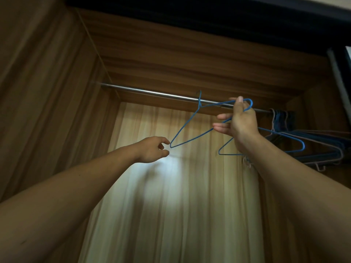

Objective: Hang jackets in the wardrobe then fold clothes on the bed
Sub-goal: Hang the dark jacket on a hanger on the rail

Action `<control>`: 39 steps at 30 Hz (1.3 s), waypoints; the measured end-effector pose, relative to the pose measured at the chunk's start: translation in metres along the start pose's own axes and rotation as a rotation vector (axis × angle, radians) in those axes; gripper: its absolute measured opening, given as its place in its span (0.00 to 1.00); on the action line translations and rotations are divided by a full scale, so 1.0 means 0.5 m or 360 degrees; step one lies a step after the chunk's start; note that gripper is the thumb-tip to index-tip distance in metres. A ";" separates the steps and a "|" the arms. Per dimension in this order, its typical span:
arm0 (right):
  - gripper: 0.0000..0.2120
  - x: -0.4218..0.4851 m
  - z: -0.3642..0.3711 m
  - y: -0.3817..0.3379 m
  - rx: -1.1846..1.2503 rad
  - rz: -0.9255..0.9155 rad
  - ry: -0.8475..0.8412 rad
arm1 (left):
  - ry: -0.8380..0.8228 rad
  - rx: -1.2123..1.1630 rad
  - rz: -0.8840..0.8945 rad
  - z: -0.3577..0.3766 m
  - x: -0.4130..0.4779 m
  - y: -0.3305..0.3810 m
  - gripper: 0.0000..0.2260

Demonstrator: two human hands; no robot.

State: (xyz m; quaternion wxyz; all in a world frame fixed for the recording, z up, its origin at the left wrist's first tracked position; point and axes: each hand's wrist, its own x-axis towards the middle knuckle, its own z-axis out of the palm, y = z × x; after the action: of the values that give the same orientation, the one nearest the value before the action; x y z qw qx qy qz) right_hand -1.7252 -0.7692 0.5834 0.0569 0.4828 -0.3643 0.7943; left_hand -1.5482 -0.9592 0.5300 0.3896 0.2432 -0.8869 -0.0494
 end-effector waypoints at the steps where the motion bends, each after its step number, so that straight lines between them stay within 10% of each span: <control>1: 0.18 0.002 -0.002 0.003 0.0029 0.0004 0.0002 | 0.0020 -0.0003 0.0001 -0.003 0.000 0.000 0.22; 15: 0.21 -0.071 -0.081 0.069 0.0166 -0.0006 -0.0114 | 0.0312 -0.0123 -0.0019 0.026 -0.024 -0.001 0.31; 22: 0.23 -0.214 -0.129 0.226 0.0052 0.0623 -0.0556 | -0.0120 -0.1214 -0.0450 0.142 -0.111 -0.048 0.16; 31: 0.26 -0.430 -0.235 0.511 -0.1430 0.1213 -0.1422 | -0.0297 -0.1070 -0.0647 0.341 -0.259 -0.195 0.10; 39: 0.40 -0.529 -0.387 0.764 -0.2044 0.1225 -0.1386 | -0.0503 -0.0871 -0.0797 0.505 -0.344 -0.277 0.10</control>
State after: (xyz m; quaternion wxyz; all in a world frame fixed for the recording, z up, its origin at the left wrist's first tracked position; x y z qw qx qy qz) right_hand -1.8949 -0.8554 0.1177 -0.0987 0.4615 -0.8699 0.1432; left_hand -1.5749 -1.0253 0.2023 0.2747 0.3286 -0.8032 -0.4139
